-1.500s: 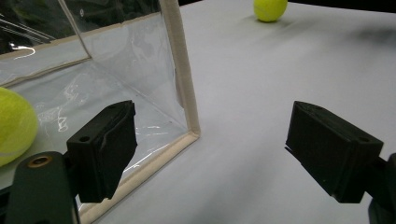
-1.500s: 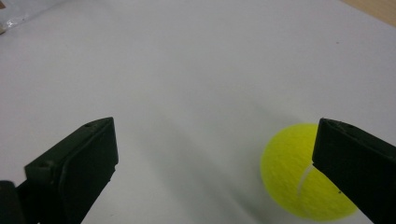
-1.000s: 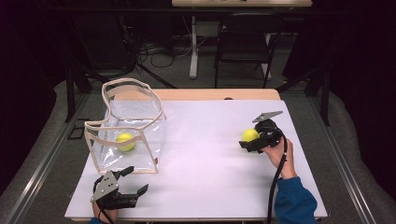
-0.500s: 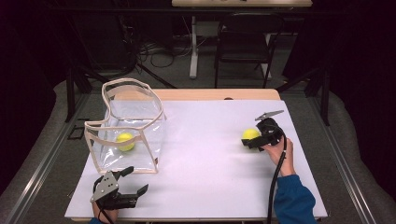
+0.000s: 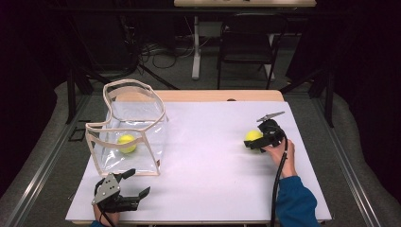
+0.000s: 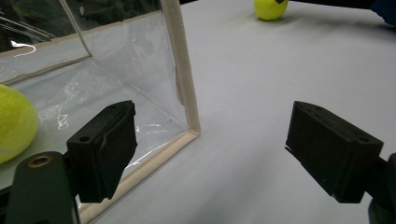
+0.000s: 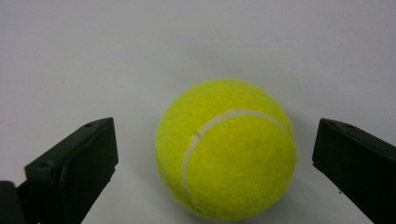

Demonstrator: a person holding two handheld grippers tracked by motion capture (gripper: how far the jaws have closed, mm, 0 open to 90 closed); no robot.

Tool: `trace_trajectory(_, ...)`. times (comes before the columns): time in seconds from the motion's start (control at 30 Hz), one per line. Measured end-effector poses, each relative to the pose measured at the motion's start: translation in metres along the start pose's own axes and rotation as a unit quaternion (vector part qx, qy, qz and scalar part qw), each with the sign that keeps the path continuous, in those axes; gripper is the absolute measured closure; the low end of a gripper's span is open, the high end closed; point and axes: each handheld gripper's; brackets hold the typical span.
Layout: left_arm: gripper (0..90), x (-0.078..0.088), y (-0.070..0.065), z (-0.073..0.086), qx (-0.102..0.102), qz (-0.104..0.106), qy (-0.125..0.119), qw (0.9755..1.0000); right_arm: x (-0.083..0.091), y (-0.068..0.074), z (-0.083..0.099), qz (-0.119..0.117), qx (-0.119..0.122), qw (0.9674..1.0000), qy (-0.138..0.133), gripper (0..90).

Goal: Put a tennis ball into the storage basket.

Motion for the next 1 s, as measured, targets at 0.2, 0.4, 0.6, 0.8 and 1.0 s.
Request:
trace_trajectory(0.2,15.9,0.0,0.0,0.0,-0.002,0.002,0.0,1.0,-0.004,0.0,-0.001,0.009,0.001,1.0,0.003,0.0)
trace_trajectory(0.4,15.9,0.0,0.0,0.0,-0.002,0.002,0.001,1.0,-0.008,-0.002,0.0,0.004,-0.008,0.9999,0.009,4.6)
trace_trajectory(0.6,15.9,0.0,0.0,0.0,-0.001,0.003,0.001,1.0,-0.012,-0.003,0.0,0.005,-0.011,0.9998,0.014,12.6)
trace_trajectory(0.8,15.9,0.0,0.0,0.0,-0.002,0.003,0.0,1.0,-0.018,-0.005,0.002,0.01,-0.028,0.9989,0.036,18.1)
trace_trajectory(1.0,15.9,0.0,0.0,0.0,-0.002,0.004,0.0,1.0,-0.018,-0.006,0.002,0.005,-0.035,0.999,0.029,24.8)
Point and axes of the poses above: each handheld gripper's, and its own axes: x roughly backward along the jaws, z roughly out of its underside, y roughly to its left, and after that the axes turned 6 degrees about -z, right-handed
